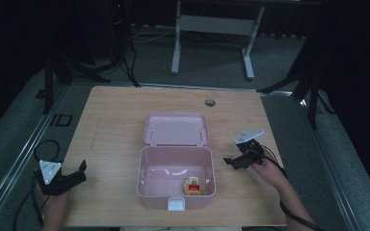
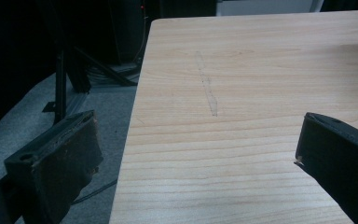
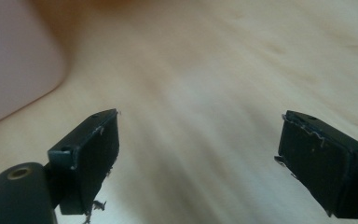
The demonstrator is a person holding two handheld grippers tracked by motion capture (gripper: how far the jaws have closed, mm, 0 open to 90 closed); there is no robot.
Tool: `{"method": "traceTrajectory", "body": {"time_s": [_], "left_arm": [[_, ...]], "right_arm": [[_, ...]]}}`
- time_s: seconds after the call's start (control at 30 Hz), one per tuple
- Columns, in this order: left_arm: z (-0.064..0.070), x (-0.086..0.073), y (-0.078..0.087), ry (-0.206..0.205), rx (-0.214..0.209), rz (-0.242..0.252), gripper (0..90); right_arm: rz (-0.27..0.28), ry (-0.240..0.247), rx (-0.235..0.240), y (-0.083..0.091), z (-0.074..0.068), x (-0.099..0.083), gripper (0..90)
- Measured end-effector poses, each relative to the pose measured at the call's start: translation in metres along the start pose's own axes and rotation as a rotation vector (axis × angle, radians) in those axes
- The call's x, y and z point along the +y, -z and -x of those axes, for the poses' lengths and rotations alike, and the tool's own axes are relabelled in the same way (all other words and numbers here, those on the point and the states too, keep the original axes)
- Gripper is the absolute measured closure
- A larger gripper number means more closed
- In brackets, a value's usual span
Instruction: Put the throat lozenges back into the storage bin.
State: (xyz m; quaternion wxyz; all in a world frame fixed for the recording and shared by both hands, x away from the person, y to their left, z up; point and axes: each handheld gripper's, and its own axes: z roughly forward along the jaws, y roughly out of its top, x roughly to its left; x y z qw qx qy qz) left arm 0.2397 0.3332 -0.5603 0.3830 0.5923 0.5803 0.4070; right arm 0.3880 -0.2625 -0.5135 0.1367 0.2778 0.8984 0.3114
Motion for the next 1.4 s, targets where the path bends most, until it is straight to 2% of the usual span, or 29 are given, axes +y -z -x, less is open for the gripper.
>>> {"method": "traceTrajectory", "body": {"time_s": [0.1, 0.2, 0.23, 0.33, 0.4, 0.47, 0.5, 0.53, 0.57, 0.7, 0.8, 0.9, 1.03, 1.17, 1.2, 1.27, 1.4], "left_arm": [[0.000, 0.000, 0.000, -0.002, 0.000, -0.001, 0.4], [0.000, 0.000, 0.000, 0.000, -0.001, 0.000, 0.4], [0.000, 0.000, 0.000, 0.000, -0.001, 0.000, 0.4], [0.000, 0.000, 0.000, 0.000, -0.001, 0.000, 0.4], [0.000, 0.000, 0.000, 0.000, -0.001, 0.000, 0.4], [0.000, 0.000, 0.000, 0.001, -0.001, 0.001, 0.4], [0.000, 0.000, 0.000, 0.001, -0.001, 0.001, 0.4], [0.000, 0.000, 0.000, 0.002, -0.001, 0.001, 0.4], [0.000, 0.000, 0.000, 0.002, -0.001, 0.002, 0.4], [0.000, 0.000, 0.000, 0.000, -0.003, 0.004, 0.4], [0.000, 0.000, 0.000, 0.000, -0.003, 0.005, 0.4], [0.000, 0.000, 0.000, 0.001, -0.002, 0.004, 0.4], [0.000, 0.000, 0.001, 0.002, -0.002, 0.008, 0.4], [0.000, 0.000, 0.001, 0.002, -0.003, 0.009, 0.4], [0.000, -0.001, 0.001, 0.003, -0.002, 0.011, 0.4], [0.000, -0.001, 0.001, 0.006, -0.002, 0.012, 0.4], [-0.001, -0.001, 0.001, 0.009, -0.003, 0.013, 0.4]], "right_arm": [[0.058, -0.059, -0.082, 0.000, 0.006, -0.011, 12.0], [0.090, -0.103, -0.144, 0.000, 0.012, -0.020, 11.6], [0.090, -0.127, -0.154, 0.001, 0.015, -0.024, 11.6], [0.104, -0.148, -0.186, 0.002, 0.018, -0.030, 11.6], [0.111, -0.185, -0.252, 0.003, 0.021, -0.040, 11.6], [0.114, -0.219, -0.293, 0.005, 0.024, -0.046, 11.6], [0.114, -0.219, -0.293, 0.005, 0.024, -0.046, 11.6], [0.125, -0.237, -0.330, 0.006, 0.025, -0.049, 11.6], [0.148, -0.293, -0.369, 0.010, 0.027, -0.057, 11.6], [0.167, -0.355, -0.470, 0.014, 0.029, -0.068, 11.6], [0.199, -0.410, -0.520, 0.019, 0.030, -0.076, 11.6], [0.214, -0.453, -0.544, 0.023, 0.031, -0.083, 11.6], [0.226, -0.485, -0.603, 0.026, 0.031, -0.090, 11.6], [0.252, -0.544, -0.656, 0.029, 0.031, -0.095, 11.7], [0.256, -0.549, -0.643, 0.030, 0.032, -0.097, 11.7], [0.257, -0.551, -0.652, 0.030, 0.031, -0.098, 11.7], [0.238, -0.535, -0.637, 0.027, 0.031, -0.098, 11.7]]}}
